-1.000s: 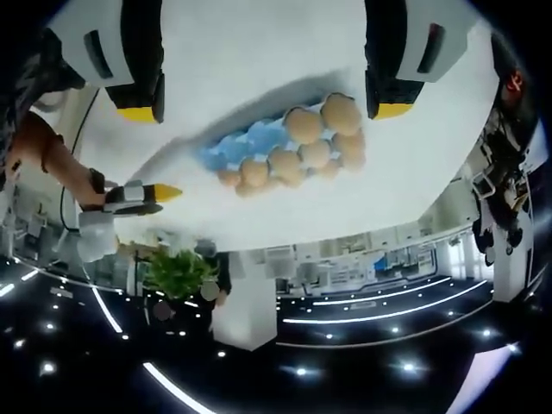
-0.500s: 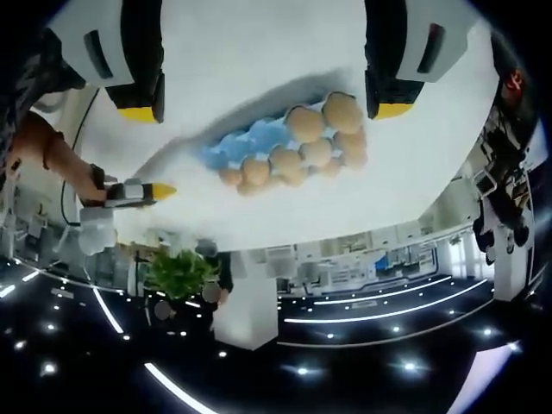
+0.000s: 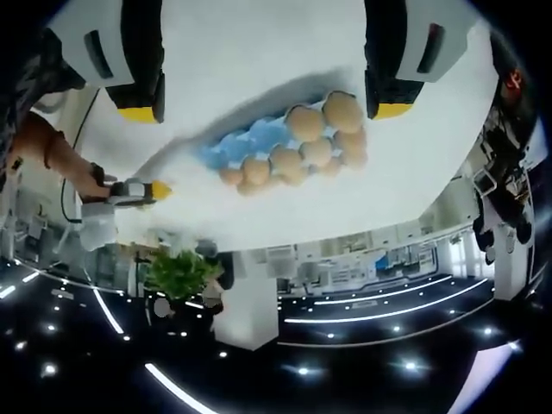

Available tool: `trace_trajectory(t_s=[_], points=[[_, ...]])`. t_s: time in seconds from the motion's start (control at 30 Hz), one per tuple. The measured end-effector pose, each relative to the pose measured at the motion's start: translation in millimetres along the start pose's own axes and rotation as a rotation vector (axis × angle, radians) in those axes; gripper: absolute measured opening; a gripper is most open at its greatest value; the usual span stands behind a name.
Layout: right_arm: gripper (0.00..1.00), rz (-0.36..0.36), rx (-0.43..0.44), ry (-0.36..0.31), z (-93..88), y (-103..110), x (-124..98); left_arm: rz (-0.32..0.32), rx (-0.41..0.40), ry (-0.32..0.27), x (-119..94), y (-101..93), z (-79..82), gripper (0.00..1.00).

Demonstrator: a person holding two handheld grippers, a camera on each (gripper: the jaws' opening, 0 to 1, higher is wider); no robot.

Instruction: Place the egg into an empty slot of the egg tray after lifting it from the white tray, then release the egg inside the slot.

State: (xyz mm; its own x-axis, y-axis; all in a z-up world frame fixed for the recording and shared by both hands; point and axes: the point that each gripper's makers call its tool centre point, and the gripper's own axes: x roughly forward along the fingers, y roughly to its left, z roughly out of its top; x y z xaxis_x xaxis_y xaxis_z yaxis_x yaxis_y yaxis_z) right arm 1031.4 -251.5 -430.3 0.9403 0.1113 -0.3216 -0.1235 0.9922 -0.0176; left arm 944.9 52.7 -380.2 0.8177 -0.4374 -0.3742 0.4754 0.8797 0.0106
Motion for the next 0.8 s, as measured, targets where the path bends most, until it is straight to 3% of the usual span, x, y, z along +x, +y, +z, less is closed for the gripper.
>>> trace_trajectory(t_s=[0.33, 0.53, 0.8], points=[[0.31, 0.002, -0.003, -0.020, -0.9, 0.2, -0.8, 0.008, 0.000, 0.000, -2.7, 1.7, -1.7, 0.98], [0.28, 0.014, 0.022, -0.005, -0.3, -2.1, -0.2, 0.008, 0.000, -0.003, -3.4, 1.2, -1.2, 0.98], [0.28, 0.013, -0.007, 0.002, -0.6, -1.3, -0.1, 0.010, -0.006, 0.004, -4.4, 2.6, -5.0, 0.98]])
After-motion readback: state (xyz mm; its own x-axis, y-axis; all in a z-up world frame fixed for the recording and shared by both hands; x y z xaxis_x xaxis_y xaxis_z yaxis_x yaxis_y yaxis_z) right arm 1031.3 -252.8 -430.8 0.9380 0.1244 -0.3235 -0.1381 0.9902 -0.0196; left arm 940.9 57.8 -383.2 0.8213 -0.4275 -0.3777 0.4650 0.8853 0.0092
